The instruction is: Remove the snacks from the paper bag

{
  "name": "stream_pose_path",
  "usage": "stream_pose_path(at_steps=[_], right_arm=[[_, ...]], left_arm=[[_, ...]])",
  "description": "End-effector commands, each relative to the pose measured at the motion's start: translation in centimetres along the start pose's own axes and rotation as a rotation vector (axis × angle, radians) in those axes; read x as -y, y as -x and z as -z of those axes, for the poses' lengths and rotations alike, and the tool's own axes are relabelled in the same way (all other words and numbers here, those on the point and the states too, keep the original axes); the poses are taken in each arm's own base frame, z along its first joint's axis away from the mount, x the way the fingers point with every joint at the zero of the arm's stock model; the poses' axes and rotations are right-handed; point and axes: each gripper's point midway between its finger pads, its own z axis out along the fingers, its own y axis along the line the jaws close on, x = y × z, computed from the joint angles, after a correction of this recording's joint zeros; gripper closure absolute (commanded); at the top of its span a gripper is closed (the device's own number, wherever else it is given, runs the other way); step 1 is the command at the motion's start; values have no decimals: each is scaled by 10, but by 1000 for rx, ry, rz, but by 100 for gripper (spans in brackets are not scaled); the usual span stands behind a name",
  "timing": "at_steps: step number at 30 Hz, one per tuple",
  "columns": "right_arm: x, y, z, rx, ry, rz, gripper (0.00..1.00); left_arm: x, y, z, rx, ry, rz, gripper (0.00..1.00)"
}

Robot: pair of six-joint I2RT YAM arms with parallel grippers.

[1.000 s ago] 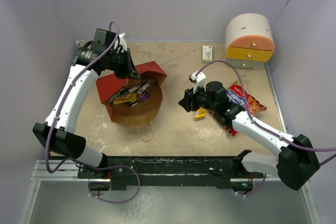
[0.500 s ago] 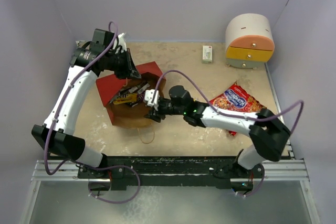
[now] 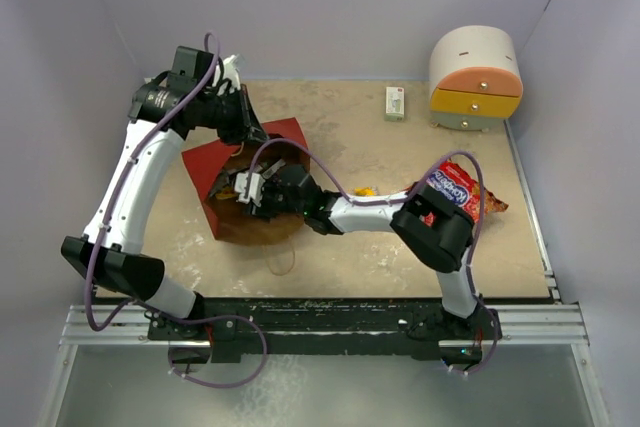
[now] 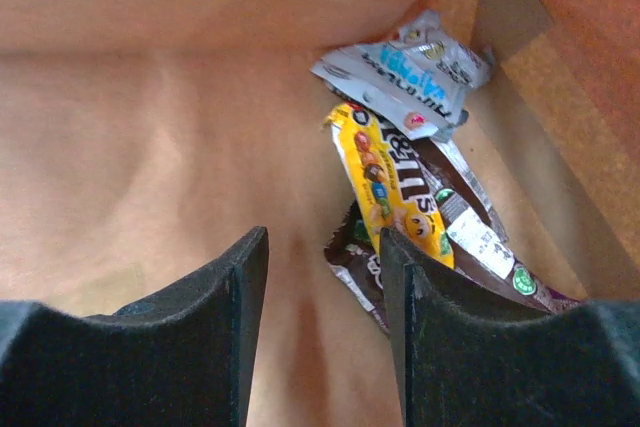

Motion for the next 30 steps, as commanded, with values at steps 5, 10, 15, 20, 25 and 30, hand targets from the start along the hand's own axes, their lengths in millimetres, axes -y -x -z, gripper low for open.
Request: stream_pose_path(at_steps=[5,10,15,20,25,30], right_arm=[[43,8,-28,29,-168,121,50],[48,-4,-44,7,-182,141,52],[49,-16,-58,-13,-182,158,56],[49,-31,-68,-48,-173,197,57],[57,-43,-74,-81,-212,227,53],[65,-46,-86,-112,-225,237,56]], left_arm=[[12,4,8,5,-44,-32,100],[14,4,8,1,-54,-40,100],[16,6,7,-1,-65,-45,100],[15,5,5,-13,-65,-49,100],[15,6,4,-20,-59,-58,100],[13,6,4,-29,-51,-62,100]])
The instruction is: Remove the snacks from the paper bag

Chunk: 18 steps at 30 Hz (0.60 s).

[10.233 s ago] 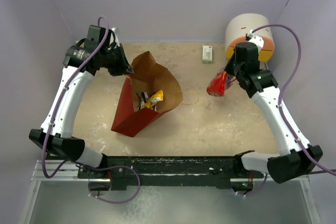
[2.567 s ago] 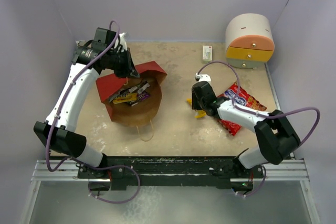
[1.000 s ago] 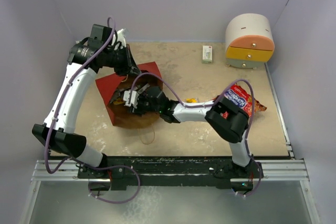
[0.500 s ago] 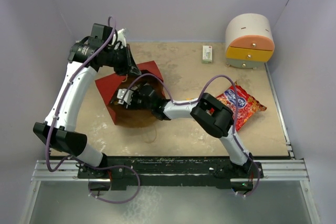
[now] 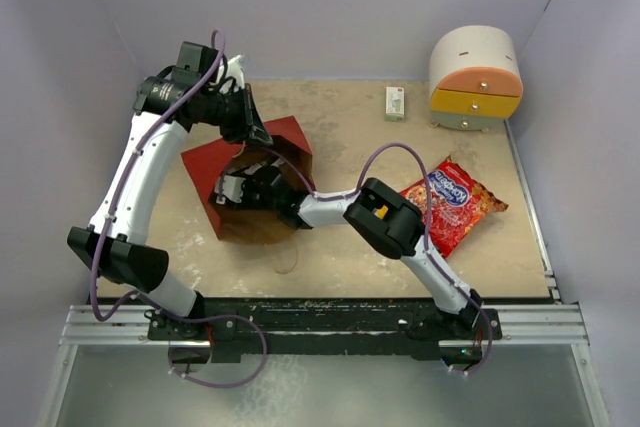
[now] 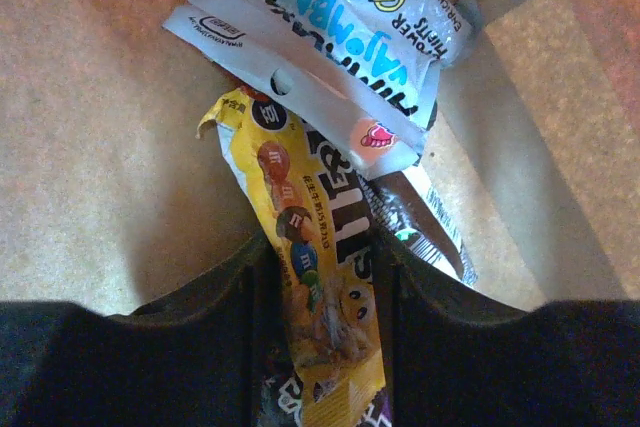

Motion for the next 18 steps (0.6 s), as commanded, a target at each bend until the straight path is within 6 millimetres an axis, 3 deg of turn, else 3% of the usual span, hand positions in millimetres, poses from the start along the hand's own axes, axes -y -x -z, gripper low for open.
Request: stream_pose_path(at_steps=[1,4,7,18], right_arm=[[29,23,-7,18,-78,40,58],[33,20,-5,4,-100,46,76],[34,20,2,1,-106,64,85],[44,39,41,-12,-109,29,100]], left_arm=[[12,7,10,33,-36,-53,100],[10,8,9,33,-31,-53,100],[8,8,8,33,-20,-56,100],[0,14,5,52,20,-74,100]])
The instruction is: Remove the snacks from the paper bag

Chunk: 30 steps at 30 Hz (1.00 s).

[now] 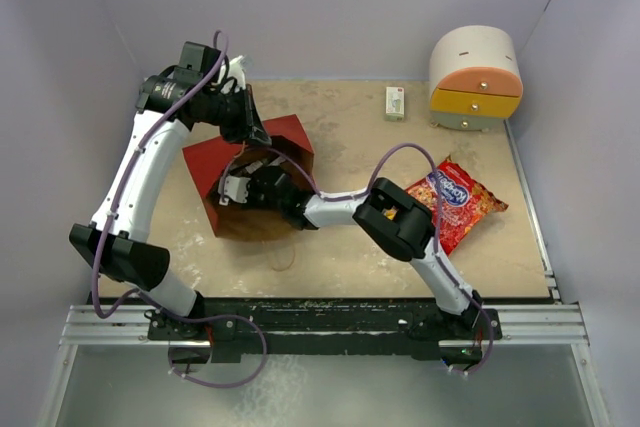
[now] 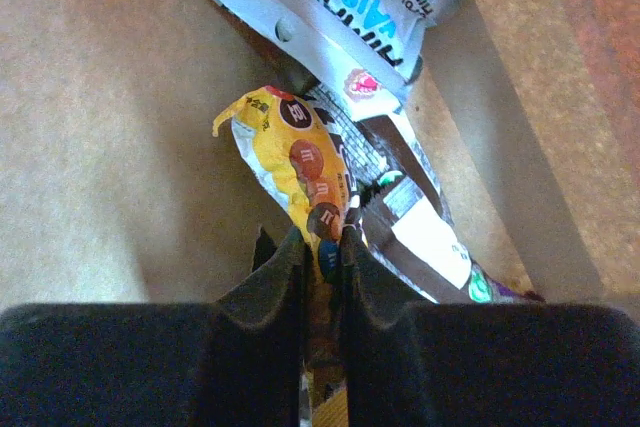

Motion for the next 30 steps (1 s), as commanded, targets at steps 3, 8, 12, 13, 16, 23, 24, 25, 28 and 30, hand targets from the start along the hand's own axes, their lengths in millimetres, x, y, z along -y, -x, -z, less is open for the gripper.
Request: stream_pose_path(at_steps=[3,8,12,13,16,23,24,25,28,30], right_arm=[[40,51,46,62,-71,-68,100],[32,68,75,89,-1,-184,100],[16,86,108,159,74,-330,100],[10,89,117,170,102,-367,100],[-2,98,144,174,171,-499,100],[-7,92,216,131,153,-706,100],[-3,87,226,109,114,-739,100],[-2,77,235,62,81,-780,100],[4,50,261,-62,-61,-960,100],[8,26,274,-137,-182,-1042,100]], left_arm=[[5,13,9,62,2,-55,100],[5,15,10,77,4,-65,100],[6,17,12,85,4,-71,100],[5,16,12,86,5,-71,100],[3,16,11,91,9,-73,100],[-9,15,10,121,56,-88,100],[-10,15,11,127,65,-92,100],[-13,15,11,131,76,-92,100],[-19,14,9,135,97,-95,100],[-19,14,7,130,96,-92,100]])
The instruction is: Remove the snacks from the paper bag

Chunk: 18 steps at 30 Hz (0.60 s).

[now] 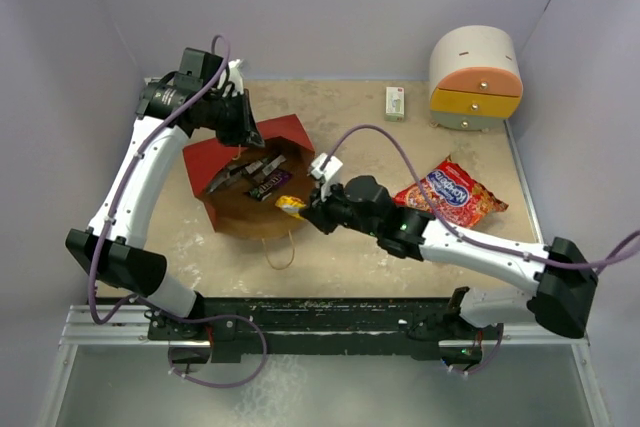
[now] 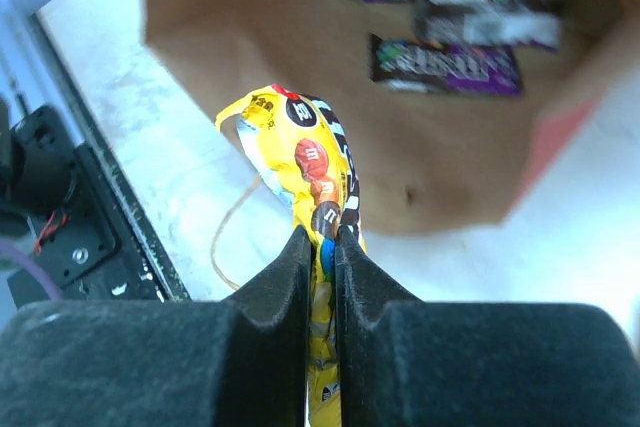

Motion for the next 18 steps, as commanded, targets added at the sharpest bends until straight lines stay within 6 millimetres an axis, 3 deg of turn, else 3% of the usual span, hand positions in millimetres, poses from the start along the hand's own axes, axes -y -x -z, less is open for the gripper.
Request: stream_pose_path(at_steps=[1,6,9,11,14,18], right_arm=[[45,-32,33,-57,-332,-280,100],[108,-60,68,-26,-726,-466,100],[146,-86,79,-56,-877,-657,100],[153,-96,71,-75,-871,-712,100],[152,-95,50,-77,-821,-718,100],[153,-93,42,-76,-809,-709,100]], left_arm=[[1,13,10,81,-1,-43,100],[6,15,15,100,-15,-38,100],[6,14,19,103,-12,-39,100],[4,11,19,93,-4,-40,100],[5,9,20,87,-7,-43,100],[7,11,22,93,-14,-42,100]])
